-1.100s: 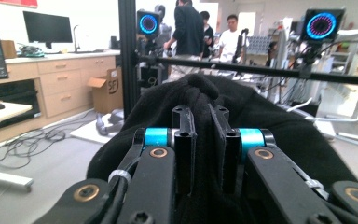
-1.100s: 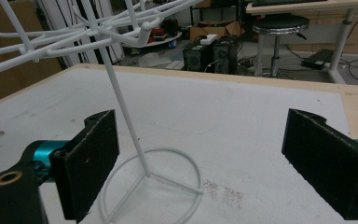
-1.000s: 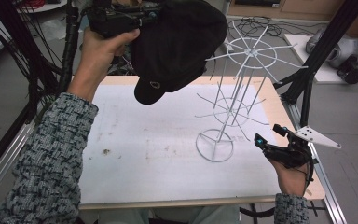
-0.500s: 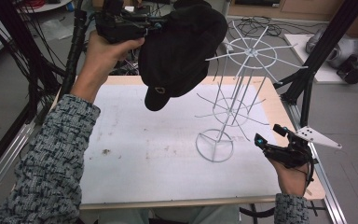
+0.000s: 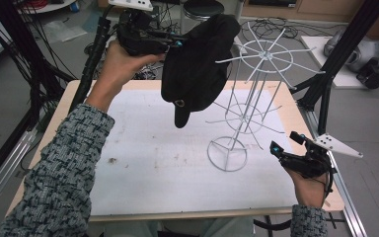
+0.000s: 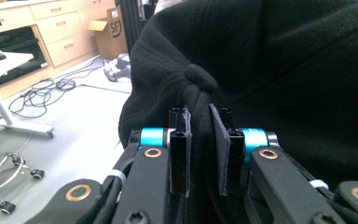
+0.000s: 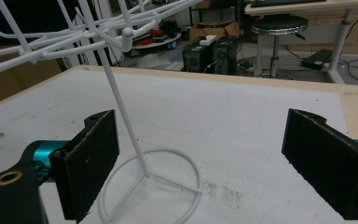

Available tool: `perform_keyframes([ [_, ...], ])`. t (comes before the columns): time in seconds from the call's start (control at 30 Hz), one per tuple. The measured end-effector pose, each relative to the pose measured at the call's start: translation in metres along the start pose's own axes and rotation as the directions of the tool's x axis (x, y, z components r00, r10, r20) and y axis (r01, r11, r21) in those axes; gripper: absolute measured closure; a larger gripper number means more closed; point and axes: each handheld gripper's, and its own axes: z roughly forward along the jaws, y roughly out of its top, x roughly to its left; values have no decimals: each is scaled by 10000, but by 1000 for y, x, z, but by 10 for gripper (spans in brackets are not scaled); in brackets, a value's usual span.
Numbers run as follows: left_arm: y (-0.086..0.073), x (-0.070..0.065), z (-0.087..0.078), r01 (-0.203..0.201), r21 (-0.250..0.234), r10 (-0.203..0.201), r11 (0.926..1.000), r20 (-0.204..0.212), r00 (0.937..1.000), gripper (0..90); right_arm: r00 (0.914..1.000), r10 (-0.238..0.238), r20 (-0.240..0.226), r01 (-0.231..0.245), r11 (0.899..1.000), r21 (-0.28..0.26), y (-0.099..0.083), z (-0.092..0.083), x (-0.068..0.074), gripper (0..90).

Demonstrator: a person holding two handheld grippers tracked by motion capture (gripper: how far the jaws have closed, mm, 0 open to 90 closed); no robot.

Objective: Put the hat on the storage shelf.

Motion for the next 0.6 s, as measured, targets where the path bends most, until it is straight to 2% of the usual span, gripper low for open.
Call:
perform_keyframes([
  [0.6,-5,0,8,13,473,-13,9989,4,10000,780,10000,-15,7,15,10000,-69,0,0,-1,101],
])
